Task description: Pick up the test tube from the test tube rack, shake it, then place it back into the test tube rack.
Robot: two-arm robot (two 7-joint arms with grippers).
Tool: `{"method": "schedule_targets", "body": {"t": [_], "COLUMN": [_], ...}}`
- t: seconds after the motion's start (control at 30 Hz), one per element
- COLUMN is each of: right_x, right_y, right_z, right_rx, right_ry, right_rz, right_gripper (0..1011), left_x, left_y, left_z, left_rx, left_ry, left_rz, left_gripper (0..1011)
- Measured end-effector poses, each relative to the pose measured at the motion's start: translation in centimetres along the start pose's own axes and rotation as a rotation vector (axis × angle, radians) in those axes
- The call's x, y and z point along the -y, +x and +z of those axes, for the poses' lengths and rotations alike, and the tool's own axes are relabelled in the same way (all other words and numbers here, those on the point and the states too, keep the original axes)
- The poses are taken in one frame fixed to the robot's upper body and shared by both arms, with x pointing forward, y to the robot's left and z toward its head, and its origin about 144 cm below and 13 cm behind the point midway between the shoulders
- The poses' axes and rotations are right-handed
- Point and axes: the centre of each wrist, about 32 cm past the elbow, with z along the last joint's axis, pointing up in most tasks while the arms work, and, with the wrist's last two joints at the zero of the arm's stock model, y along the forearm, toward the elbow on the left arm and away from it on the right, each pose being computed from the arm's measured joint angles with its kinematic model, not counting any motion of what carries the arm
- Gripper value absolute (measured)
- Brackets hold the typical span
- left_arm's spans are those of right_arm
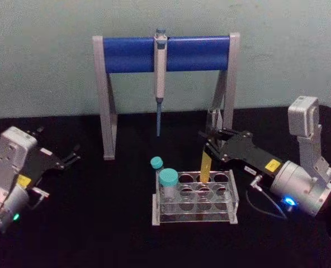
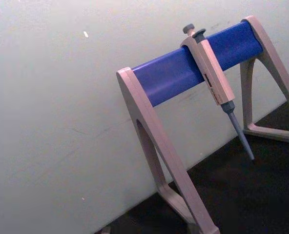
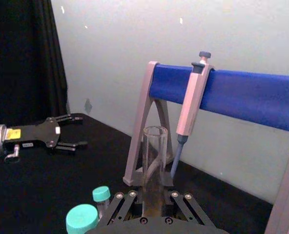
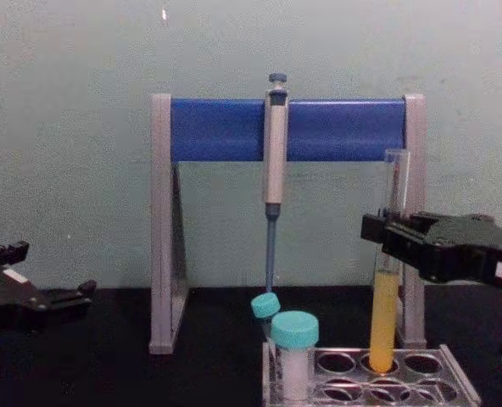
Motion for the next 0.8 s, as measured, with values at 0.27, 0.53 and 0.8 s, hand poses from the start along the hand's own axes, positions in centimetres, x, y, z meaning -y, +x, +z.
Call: {"method": "schedule_targets", "body": {"t": [0.27, 0.53, 0.8], "right_x": [0.1, 0.4, 0.4], "right_y": [-0.1, -0.4, -0.6], "right_z": [-0.9, -1.8, -2.6], "right_rx": [-0.015, -0.037, -0.055], "right_ry": [-0.019, -0.040, -0.058], "right_rz": [-0.006, -0.015, -0.016], "right_gripper": [223, 223, 223], "left_x": [0.0, 0.0, 0.0], "left_y": [0.0, 0.0, 0.0], "left_z": [0.0, 0.0, 0.0], "left_rx": [0.000, 0.000, 0.000], "left_ry": [0.000, 0.000, 0.000], "left_rz": [0.000, 0.000, 0.000], "left_gripper": [1009, 1010, 1010]}}
